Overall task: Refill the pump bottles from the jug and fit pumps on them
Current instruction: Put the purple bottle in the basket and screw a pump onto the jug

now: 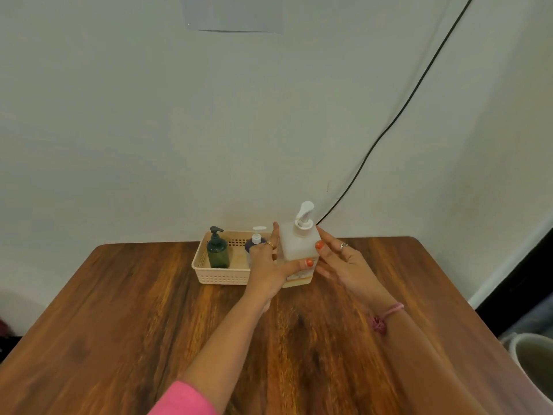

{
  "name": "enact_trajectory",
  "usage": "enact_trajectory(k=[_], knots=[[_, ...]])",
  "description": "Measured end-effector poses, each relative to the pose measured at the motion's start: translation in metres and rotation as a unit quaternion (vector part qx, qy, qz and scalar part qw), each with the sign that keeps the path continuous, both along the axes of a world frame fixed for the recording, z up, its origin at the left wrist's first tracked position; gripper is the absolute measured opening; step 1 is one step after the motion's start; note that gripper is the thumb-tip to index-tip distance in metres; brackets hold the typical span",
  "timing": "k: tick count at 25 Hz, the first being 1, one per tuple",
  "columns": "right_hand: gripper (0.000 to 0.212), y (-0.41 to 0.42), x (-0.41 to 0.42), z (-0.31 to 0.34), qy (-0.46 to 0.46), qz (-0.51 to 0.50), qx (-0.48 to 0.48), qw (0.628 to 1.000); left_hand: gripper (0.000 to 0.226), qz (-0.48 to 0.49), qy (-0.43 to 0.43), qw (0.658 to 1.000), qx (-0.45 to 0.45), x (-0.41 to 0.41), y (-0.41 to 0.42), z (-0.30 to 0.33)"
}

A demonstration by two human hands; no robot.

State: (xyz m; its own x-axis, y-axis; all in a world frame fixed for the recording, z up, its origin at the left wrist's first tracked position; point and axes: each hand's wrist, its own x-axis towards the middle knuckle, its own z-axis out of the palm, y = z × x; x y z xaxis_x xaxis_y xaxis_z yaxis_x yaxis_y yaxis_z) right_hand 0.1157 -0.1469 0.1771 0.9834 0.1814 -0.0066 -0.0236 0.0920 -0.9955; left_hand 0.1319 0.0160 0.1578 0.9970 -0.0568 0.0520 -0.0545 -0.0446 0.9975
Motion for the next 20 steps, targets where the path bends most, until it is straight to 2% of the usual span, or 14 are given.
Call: enact_trajectory(k=[5,9,12,17,20], knots=[[0.047,-0.010,0.034,-0.028,-0.002,-0.029,-0.027,0.999,0.087,0.042,0.052,0.998,0.022,0.029,-0.022,-0.032],[0.049,-0.019,0.065,-0.052,0.010,-0.053,-0.032,0.998,0.057,0.026,0.091,0.995,0.012,0.053,-0.034,-0.044],[0.047,-0.027,0.090,-0.066,0.019,-0.062,-0.045,0.997,0.046,-0.001,0.117,0.993,0.031,0.077,-0.038,-0.056],[0.038,-0.040,0.124,-0.089,0.048,-0.067,-0.042,0.996,0.044,-0.056,0.141,0.986,0.065,0.119,-0.042,-0.085],[0.043,-0.045,0.140,-0.108,0.073,-0.076,-0.039,0.994,0.043,-0.061,0.157,0.984,0.061,0.131,-0.051,-0.094]])
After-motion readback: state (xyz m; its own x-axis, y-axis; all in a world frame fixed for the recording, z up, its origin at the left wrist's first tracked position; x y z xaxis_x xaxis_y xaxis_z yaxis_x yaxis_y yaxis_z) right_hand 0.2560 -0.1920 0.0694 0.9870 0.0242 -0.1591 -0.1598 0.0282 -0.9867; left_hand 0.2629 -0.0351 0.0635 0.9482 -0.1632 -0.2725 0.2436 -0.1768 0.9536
